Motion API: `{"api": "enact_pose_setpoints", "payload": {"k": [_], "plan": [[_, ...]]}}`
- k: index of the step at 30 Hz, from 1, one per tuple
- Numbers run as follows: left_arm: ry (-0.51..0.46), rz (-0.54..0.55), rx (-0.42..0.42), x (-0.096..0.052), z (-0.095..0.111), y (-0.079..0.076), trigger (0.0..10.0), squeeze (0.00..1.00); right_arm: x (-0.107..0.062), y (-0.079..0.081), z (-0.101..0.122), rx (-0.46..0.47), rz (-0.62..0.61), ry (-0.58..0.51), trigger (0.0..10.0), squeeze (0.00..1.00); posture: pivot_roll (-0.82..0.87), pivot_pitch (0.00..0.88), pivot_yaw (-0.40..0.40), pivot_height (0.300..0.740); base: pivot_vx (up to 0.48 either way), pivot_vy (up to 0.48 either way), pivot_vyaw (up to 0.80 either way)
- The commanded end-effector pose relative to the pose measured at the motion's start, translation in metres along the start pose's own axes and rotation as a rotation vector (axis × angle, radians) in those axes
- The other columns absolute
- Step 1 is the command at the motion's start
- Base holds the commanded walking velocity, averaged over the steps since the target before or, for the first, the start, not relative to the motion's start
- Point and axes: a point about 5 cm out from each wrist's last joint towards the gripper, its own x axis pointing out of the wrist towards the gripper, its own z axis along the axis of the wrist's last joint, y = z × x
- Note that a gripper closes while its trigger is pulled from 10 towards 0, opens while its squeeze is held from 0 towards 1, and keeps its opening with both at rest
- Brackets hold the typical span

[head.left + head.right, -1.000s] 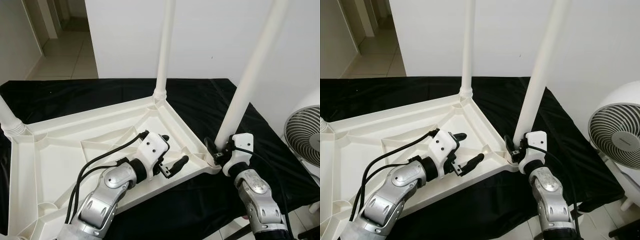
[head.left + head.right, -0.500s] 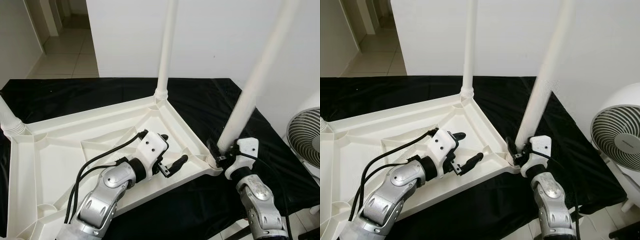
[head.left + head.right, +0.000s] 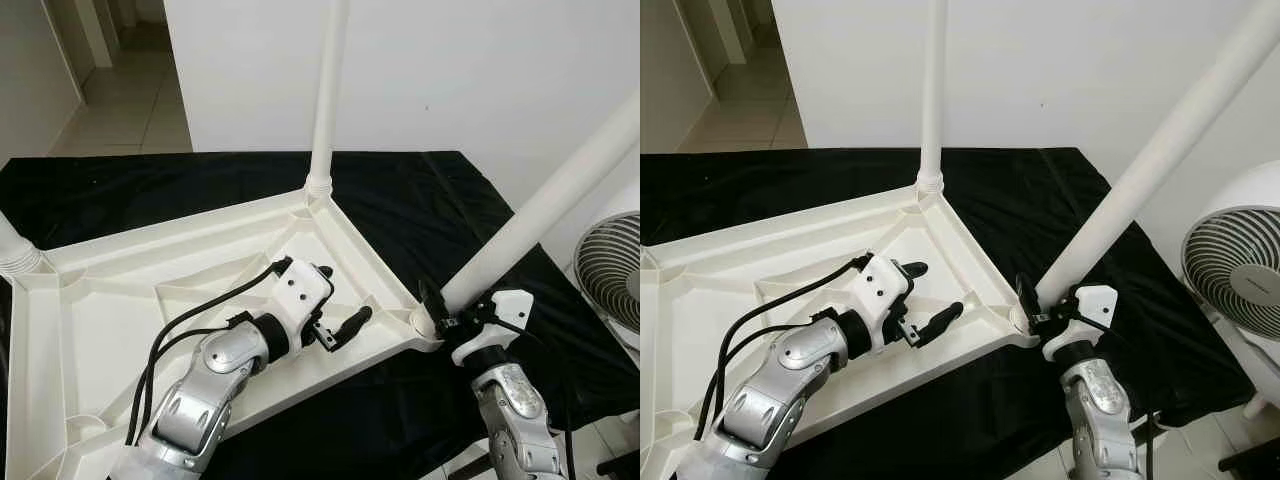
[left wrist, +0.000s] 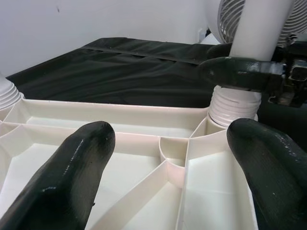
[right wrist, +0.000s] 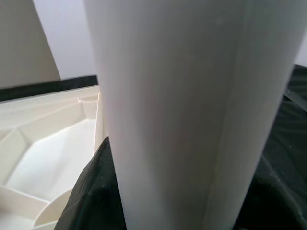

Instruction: Building children table

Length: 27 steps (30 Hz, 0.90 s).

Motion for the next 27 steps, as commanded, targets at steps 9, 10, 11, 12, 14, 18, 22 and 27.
{"api": "enact_pose_setpoints", "payload": {"k": [9,10,11,12,14,18,22,27], "plan": [[-0.008,0.011,0.016,0.000,0.005,0.002,10.0,0.00,-0.026,-0.008,-0.071,-0.014,-0.018,0.457,10.0,0.00,0.04,0.057,0.025,0.740,0.000,0.000,0.00],[-0.008,0.011,0.016,0.000,0.005,0.002,10.0,0.00,-0.026,-0.008,-0.071,-0.014,-0.018,0.457,10.0,0.00,0.04,0.057,0.025,0.740,0.000,0.000,0.00],[-0.008,0.011,0.016,0.000,0.005,0.002,10.0,0.00,-0.026,-0.008,-0.071,-0.014,-0.018,0.457,10.0,0.00,0.04,0.057,0.025,0.740,0.000,0.000,0.00],[-0.008,0.012,0.017,0.000,0.005,0.003,10.0,0.00,-0.026,-0.007,-0.072,-0.019,-0.002,0.469,10.0,0.00,0.04,0.057,0.025,0.740,0.000,0.000,0.00],[-0.007,0.012,0.018,0.000,0.005,0.003,10.0,0.00,-0.025,-0.006,-0.073,-0.027,0.019,0.484,10.0,0.00,0.04,0.054,0.023,0.740,0.000,0.000,0.00],[-0.007,0.016,0.021,-0.001,0.005,0.003,10.0,0.00,-0.027,-0.003,-0.078,-0.042,0.055,0.522,10.0,0.00,0.04,0.054,0.022,0.740,0.000,0.000,0.00],[-0.007,0.015,0.020,-0.002,0.005,0.002,10.0,0.00,-0.029,-0.002,-0.082,-0.015,0.070,0.566,10.0,0.00,0.04,0.059,0.024,0.740,0.000,0.000,0.00],[-0.006,0.014,0.021,-0.003,0.005,0.002,10.0,0.00,-0.030,-0.004,-0.084,-0.013,0.072,0.594,10.0,0.00,0.04,0.063,0.024,0.740,0.000,0.000,0.00]]}}
